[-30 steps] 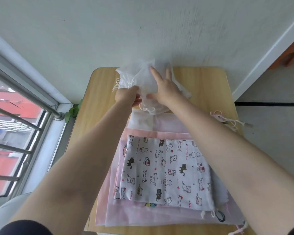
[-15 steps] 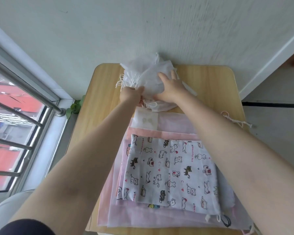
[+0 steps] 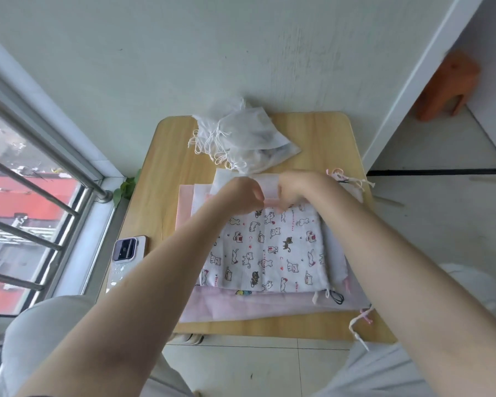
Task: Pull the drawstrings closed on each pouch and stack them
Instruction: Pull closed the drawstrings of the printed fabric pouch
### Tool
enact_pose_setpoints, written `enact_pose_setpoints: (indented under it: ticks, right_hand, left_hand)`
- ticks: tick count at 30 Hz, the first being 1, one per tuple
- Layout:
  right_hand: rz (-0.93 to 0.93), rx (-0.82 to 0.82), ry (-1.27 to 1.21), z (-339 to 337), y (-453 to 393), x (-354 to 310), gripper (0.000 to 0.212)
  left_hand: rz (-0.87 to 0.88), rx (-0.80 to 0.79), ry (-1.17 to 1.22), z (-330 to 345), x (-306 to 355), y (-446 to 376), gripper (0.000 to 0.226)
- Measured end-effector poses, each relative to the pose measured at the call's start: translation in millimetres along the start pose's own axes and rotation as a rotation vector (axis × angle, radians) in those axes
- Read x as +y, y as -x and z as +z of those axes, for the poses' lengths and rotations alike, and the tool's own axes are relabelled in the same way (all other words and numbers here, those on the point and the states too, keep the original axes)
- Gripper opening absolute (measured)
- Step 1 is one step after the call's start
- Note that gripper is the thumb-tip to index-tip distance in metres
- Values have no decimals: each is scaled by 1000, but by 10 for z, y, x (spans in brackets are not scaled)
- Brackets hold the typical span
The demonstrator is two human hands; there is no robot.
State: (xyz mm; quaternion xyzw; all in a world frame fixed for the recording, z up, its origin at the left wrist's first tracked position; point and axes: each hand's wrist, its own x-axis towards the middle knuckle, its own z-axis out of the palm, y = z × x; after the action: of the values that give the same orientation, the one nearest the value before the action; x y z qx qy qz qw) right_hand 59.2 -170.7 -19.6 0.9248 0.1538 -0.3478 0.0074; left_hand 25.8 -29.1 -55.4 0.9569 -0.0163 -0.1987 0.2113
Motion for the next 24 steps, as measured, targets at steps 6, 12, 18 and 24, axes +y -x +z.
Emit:
enact_pose_setpoints:
  ticks: [6,12,18,24]
  right_hand:
    - [44,192,134,228,194,-11,7]
    - [-201,414,-118,253,327,-28,23]
    - [-144,594,-645,243,399,-49,55]
    - [-192,380,-755,392,412,-188,29]
  left_hand:
    - [-6,108,-80,218,-64,214,18]
    - [77,-52,-34,45,36,401,35]
    - [-113,90,361,-111,-183,572,21]
    - [-136,122,525,-127,-429,813,12]
